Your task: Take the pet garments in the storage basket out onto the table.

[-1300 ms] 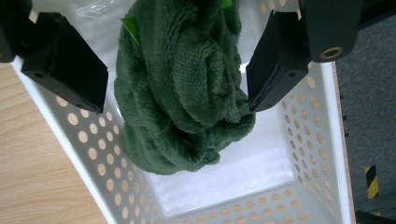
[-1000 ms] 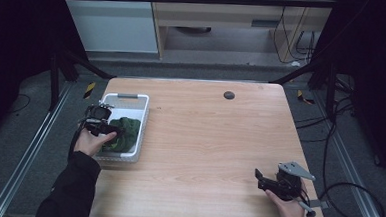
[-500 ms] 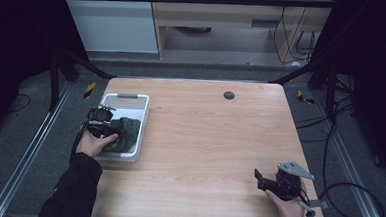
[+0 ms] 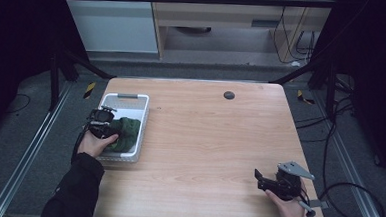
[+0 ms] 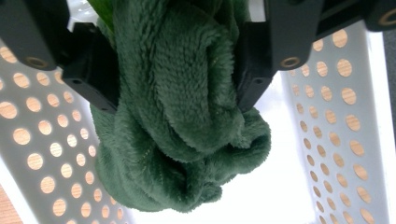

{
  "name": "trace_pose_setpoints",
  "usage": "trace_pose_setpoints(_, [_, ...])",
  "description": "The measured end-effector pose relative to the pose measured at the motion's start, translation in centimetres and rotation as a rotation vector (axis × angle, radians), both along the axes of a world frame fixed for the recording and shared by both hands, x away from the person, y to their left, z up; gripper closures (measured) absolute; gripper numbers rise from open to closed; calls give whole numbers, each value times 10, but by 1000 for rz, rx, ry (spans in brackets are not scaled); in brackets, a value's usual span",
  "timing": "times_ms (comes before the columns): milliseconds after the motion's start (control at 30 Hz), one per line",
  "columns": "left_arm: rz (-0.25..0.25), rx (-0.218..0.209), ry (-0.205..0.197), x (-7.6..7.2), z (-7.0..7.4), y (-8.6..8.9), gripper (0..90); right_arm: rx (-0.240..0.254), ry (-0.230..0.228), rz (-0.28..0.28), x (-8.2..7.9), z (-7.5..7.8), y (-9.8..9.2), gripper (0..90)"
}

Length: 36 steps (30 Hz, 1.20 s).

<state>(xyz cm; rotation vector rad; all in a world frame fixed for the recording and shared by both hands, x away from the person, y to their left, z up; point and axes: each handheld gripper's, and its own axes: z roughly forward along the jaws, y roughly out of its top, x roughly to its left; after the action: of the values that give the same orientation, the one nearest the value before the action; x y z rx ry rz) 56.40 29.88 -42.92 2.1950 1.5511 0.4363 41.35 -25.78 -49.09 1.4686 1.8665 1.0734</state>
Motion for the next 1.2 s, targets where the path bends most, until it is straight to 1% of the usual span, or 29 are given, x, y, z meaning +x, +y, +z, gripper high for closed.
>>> trace_pose_setpoints(100, [6,-5,6,0,-1,0,440,-1,0,2,0,0,0,101])
trace_pose_setpoints(133, [6,-5,6,0,-1,0,454,-8,-4,3,1,-1,-1,101])
trace_pose_setpoints(167, [11,-10,18,1,-2,0,479,-10,-3,4,1,-1,-1,101])
trace_pose_setpoints(233, [14,-15,18,1,-2,0,518,-9,-3,3,1,-1,-1,101])
trace_pose_setpoints(267, [15,-19,20,0,-3,0,518,-9,-3,3,1,-1,-1,101])
trace_pose_setpoints(300, [14,-19,18,0,-2,0,555,-9,-4,3,1,-1,-1,101])
trace_pose_setpoints(367, [13,-19,16,-1,-2,1,589,-9,-4,4,1,-1,-1,101])
trace_pose_setpoints(533, [12,-22,12,-3,0,2,648,-3,-1,2,1,-1,-1,101])
trace_pose_setpoints(633, [13,-25,-3,-4,3,2,663,-1,1,1,1,-1,-1,100])
trace_pose_setpoints(667, [10,-28,-14,-5,4,2,669,-1,-1,2,1,-1,-1,100])
trace_pose_setpoints(700, [7,-25,-17,-6,6,3,674,0,0,1,1,-1,-1,100])
trace_pose_setpoints(733, [11,-37,-32,-8,7,3,679,-1,-1,1,1,-1,-1,100])
trace_pose_setpoints(767, [8,-37,-34,-8,9,3,681,-2,-1,0,1,-1,-1,100])
trace_pose_setpoints(833, [1,-40,-53,-11,14,5,684,5,2,-2,1,0,-1,100])
trace_pose_setpoints(900, [-1,-44,-70,-13,19,6,686,0,-1,-3,1,0,-2,99])
trace_pose_setpoints(933, [-1,-44,-70,-13,19,6,686,1,-1,-3,1,0,-2,100])
trace_pose_setpoints(967, [-4,-48,-91,-16,25,7,687,-1,-4,-3,1,0,-2,100])
trace_pose_setpoints(1033, [-8,-49,-111,-19,32,9,689,1,-5,-5,1,0,-2,100])
trace_pose_setpoints(1067, [-8,-49,-111,-19,32,9,689,6,-1,-6,1,0,-2,100])
trace_pose_setpoints(1167, [-16,-44,-144,-25,45,12,690,-1,-5,-4,1,0,-2,100])
trace_pose_setpoints(1200, [-16,-44,-144,-25,45,12,691,-1,-5,-4,1,0,-2,100])
